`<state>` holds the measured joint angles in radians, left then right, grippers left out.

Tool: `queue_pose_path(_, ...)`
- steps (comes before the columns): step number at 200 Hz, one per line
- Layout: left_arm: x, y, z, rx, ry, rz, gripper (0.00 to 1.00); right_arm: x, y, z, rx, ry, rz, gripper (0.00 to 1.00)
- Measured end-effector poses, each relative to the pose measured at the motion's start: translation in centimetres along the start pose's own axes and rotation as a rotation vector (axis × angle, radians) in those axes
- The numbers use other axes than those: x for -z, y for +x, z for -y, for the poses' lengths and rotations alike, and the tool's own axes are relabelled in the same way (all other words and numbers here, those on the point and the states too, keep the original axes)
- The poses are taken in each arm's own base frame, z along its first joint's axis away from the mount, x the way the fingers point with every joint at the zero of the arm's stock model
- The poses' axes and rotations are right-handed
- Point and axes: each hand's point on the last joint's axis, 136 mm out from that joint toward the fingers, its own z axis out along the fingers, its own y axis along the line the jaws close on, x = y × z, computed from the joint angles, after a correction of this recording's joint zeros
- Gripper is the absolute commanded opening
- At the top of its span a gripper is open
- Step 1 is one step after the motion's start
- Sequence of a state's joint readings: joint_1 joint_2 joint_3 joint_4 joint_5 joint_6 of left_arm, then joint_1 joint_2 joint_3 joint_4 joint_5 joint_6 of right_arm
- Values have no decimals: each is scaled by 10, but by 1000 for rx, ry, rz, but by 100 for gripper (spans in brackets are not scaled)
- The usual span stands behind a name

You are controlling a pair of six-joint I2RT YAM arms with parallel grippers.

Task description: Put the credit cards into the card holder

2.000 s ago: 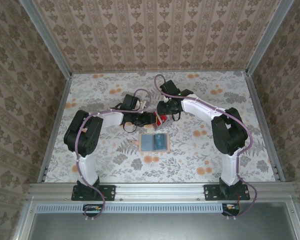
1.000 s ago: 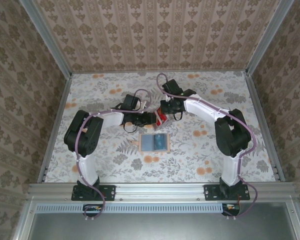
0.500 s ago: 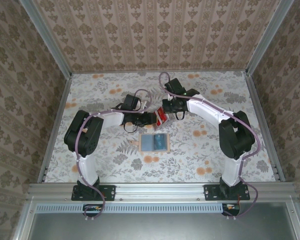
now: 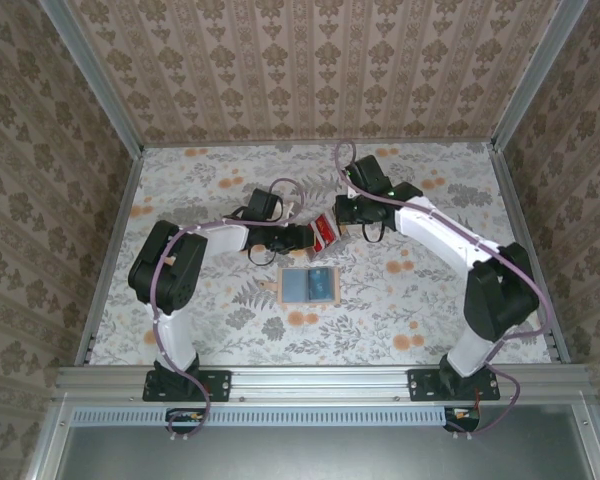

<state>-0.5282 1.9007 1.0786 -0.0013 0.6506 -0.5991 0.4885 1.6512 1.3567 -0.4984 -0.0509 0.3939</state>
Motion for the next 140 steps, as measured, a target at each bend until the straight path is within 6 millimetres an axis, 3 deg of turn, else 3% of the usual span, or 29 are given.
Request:
queue_pose_path(30, 7, -4, 12, -19, 15, 20, 44, 30, -4, -11, -3, -76, 62, 11)
queue_pose_path(59, 23, -13, 29, -60, 37, 70, 44, 43, 6, -19, -18, -147, 74, 11)
queue_pose_path(109, 47, -9, 44, -112, 56, 142, 45, 42, 51, -26, -80, -280, 12, 12)
queue_pose_path(140, 58, 3, 38, -129, 45, 184, 45, 44, 73, -25, -124, -333, 0, 12)
